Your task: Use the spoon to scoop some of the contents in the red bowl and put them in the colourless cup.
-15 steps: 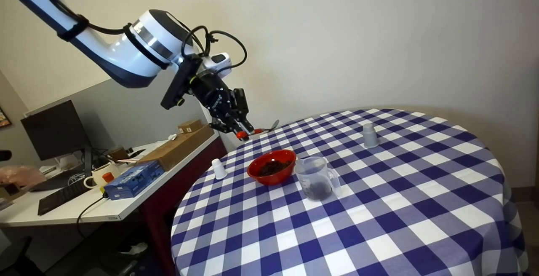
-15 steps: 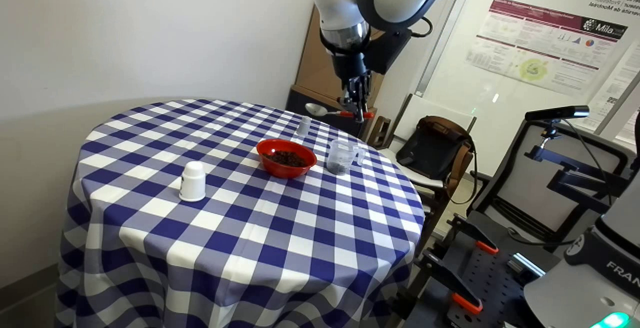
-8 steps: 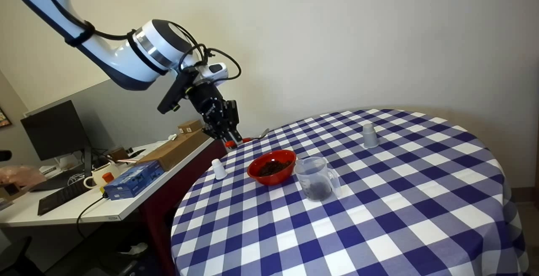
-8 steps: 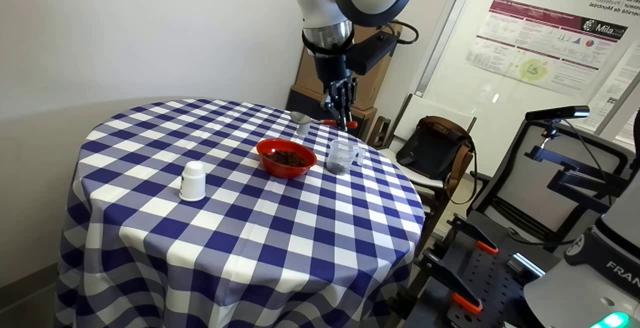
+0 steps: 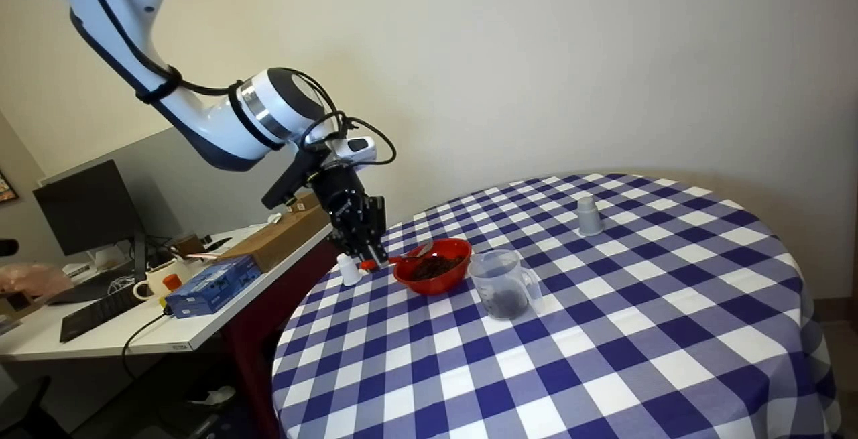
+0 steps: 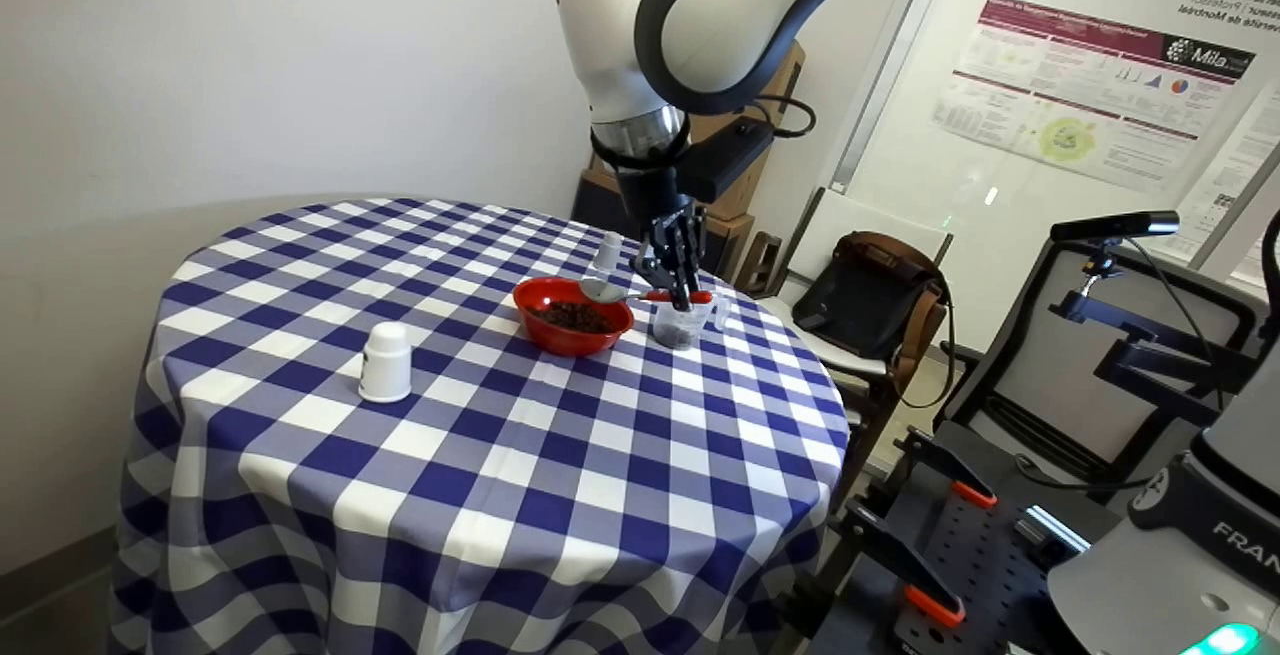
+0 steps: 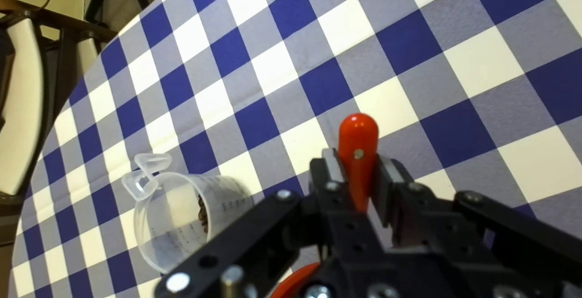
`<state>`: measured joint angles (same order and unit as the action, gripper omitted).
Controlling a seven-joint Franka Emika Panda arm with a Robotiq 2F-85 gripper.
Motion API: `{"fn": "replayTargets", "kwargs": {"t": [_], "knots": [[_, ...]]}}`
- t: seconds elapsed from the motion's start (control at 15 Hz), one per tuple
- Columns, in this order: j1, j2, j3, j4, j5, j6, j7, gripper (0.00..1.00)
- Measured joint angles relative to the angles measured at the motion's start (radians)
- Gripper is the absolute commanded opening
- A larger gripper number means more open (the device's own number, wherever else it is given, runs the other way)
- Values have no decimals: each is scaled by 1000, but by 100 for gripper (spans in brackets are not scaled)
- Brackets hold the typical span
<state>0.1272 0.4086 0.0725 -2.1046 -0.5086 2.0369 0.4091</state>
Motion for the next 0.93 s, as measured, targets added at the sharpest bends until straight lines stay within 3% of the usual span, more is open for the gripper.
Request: {"fn": "replayTargets", "kwargs": {"t": [0.93], "knots": [[-6,201,-53,223,181,-24,-89,5]]}}
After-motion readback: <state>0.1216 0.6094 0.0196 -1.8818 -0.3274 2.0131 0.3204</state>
